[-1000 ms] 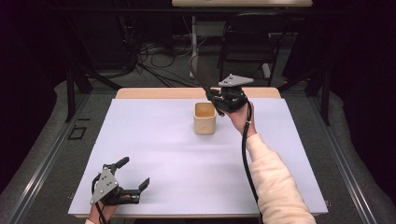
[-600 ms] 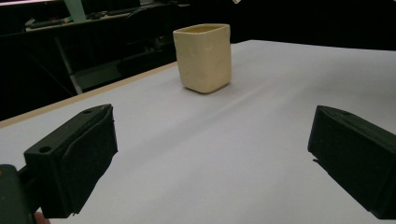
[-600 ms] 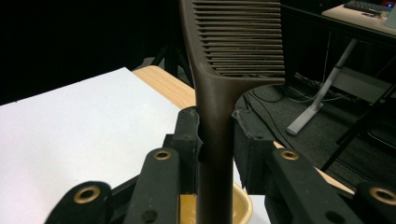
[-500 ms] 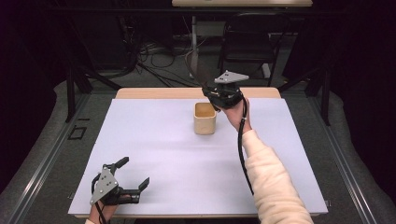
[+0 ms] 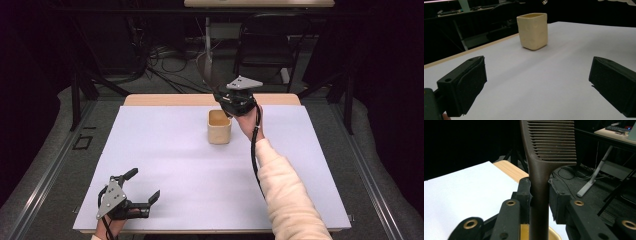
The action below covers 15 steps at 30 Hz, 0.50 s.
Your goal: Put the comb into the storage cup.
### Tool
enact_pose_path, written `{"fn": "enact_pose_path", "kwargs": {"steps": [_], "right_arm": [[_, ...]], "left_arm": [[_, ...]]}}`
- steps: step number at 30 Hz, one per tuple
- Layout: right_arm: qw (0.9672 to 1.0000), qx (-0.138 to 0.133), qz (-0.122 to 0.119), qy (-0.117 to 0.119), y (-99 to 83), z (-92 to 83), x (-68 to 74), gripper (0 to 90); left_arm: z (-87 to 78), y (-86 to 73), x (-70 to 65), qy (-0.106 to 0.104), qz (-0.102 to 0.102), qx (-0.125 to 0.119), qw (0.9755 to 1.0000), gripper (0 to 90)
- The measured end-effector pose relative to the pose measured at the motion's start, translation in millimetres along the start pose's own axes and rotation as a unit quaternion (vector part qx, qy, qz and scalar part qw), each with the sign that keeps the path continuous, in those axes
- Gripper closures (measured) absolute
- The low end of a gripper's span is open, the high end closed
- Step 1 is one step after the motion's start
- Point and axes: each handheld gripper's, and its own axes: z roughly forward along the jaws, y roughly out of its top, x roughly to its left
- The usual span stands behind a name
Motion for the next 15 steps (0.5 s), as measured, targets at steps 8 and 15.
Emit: {"fn": "enact_pose_path", "kwargs": {"steps": [8,15], "right_arm": [[0.9999,-0.012,-0.004,0.000,0.0,6.0,3.1,72.3],[0.9997,-0.025,-0.001,0.006,-2.4,12.0,7.4,72.3]], "left_arm": [[-0.1,0.1,-0.2,0.001,0.001,-0.001,1.0000,1.3],[-0.5,0.1,0.1,0.001,0.002,-0.001,1.0000,1.3]]}}
